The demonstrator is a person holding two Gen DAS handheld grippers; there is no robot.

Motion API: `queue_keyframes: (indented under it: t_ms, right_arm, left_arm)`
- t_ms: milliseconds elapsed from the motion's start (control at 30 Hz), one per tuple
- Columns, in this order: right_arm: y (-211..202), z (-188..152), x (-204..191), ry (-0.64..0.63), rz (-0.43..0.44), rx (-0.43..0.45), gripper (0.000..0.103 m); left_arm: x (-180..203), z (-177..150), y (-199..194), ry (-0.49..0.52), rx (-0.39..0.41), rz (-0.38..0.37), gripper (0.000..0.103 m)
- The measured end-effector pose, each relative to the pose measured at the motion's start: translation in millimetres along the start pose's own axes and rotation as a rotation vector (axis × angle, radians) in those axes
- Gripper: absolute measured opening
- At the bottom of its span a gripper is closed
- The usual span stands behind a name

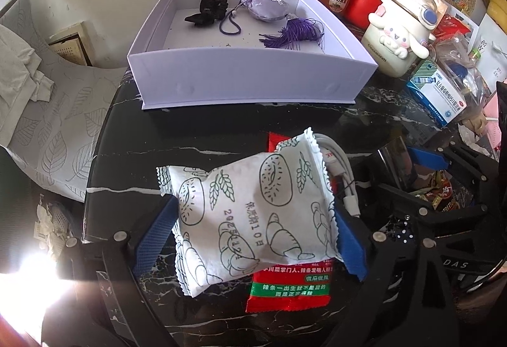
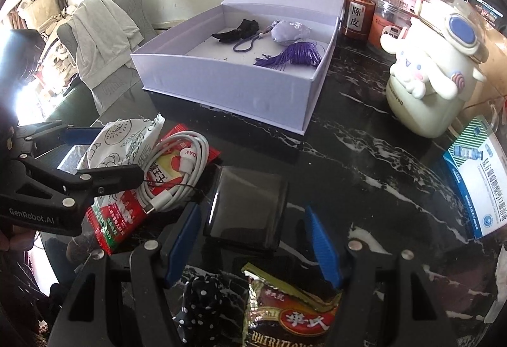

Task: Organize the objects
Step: 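Move the left tool to the white printed pouch while the right tool reaches the dark case, then close the left tool on the white pouch while the right tool grips the dark case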

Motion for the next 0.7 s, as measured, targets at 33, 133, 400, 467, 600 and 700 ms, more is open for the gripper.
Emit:
queue_keyframes:
  t_ms: [33,133,400,467,600,700]
  right_arm:
    - [1.2,-0.5,0.3,0.001,0.001,-0.003,0.068]
    - [3.2,-1.1,1.0,0.004,0.0,-0.005,0.068]
    - [5.6,-1.4,-0.1,-0.003,0.003,-0.014,0.068]
    - [6.3,-1.2,-0.6,-0.004,0.006,-0.012,0.068]
    - [6.3,-1.5,-2.9,-0.003,0.024,-0.006,0.063]
    - [5.4,-1.0,-4.6,-0.011,0.019,0.002,0.054]
  left_arm:
    - [-0.3,0.1,-0.1,-0.001,0.002,-0.004,0.091]
    - [-1.4,0.2,-0.2,-0.001,0.009,-0.014,0.091]
    - [-3.9,-0.8,-1.2,0.006,0.04,-0.039,0.09]
    - [-4.2,-1.0,-1.0,0.004,0.041,-0.036,0.089]
    - [-4.9,-1.0,-2.7,0.004,0.049,-0.027,0.083]
    - [-5.6,-0.7,-6.0,0.006,0.055,-0.021,0.076]
Point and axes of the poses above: each gripper's, at about its wrist camera, not at the fingertips, and y roughly the way its jaws point, x to its right, z to its top, the point moved 8 cm from there along y, roughly the way its jaws point, and after that the axes turned 2 degrees about -y, right-handed, at the moved point
